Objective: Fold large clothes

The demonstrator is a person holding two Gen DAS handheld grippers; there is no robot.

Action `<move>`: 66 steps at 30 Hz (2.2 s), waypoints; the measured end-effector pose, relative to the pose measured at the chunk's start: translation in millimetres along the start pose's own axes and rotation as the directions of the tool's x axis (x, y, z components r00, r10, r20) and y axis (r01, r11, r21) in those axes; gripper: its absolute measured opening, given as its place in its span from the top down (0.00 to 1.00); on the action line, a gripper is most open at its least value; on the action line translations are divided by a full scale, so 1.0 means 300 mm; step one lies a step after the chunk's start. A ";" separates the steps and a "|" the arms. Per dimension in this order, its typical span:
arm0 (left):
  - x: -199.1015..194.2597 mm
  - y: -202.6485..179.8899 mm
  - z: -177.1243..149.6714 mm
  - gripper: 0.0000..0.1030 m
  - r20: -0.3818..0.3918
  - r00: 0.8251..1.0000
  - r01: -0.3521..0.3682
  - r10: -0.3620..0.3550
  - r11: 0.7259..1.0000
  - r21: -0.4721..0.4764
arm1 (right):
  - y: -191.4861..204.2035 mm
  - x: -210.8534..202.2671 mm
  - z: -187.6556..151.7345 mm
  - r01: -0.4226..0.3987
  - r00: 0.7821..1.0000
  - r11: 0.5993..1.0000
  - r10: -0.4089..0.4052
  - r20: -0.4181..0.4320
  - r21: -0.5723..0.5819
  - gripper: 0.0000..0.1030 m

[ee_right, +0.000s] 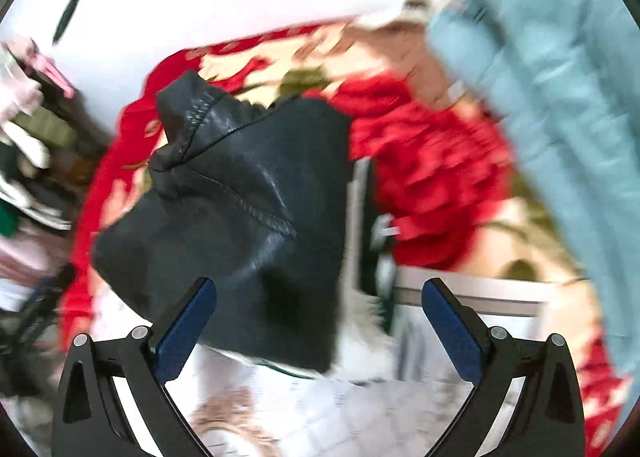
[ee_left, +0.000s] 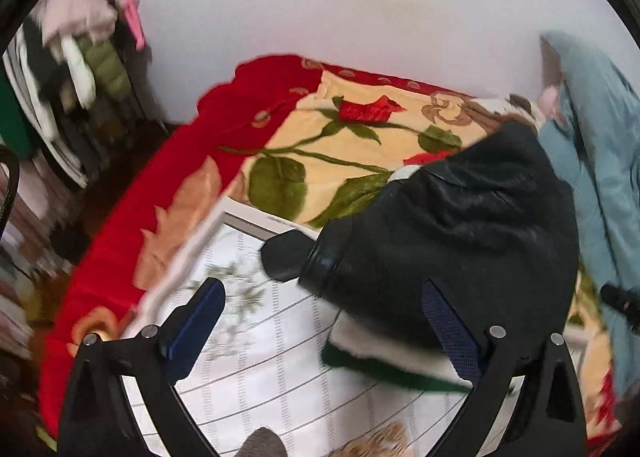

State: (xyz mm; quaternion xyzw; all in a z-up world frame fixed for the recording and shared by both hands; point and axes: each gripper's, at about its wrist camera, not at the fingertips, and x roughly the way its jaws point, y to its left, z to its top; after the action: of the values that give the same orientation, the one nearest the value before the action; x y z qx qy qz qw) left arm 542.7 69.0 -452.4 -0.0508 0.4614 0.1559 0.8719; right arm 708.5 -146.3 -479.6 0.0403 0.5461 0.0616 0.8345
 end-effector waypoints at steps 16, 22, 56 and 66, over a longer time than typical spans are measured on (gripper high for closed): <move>-0.813 0.106 -0.075 0.03 0.084 0.992 0.086 -0.098 0.988 0.130 | 0.132 -1.046 -0.466 0.329 0.920 0.940 -0.340 0.194 0.087 0.00; -1.115 0.183 -0.131 0.03 0.130 0.983 0.114 -0.131 0.985 0.126 | 0.215 -1.415 -0.589 0.360 0.895 0.931 -0.363 0.259 0.063 0.00; -1.725 0.307 -0.266 0.03 0.170 0.967 0.173 -0.192 0.978 0.120 | 0.220 -2.292 -0.910 0.323 0.874 0.944 -0.325 0.360 0.069 0.00; -1.739 0.308 -0.281 0.03 0.179 0.966 0.166 -0.185 0.979 0.117 | 0.228 -2.328 -0.929 0.316 0.880 0.947 -0.313 0.356 0.052 0.00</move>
State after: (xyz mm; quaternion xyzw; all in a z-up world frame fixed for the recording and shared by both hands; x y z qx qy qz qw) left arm 172.6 19.5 -67.2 -0.0324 0.3777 0.0584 0.9235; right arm 172.5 -181.1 51.2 -0.0413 0.3829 -0.0809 0.9193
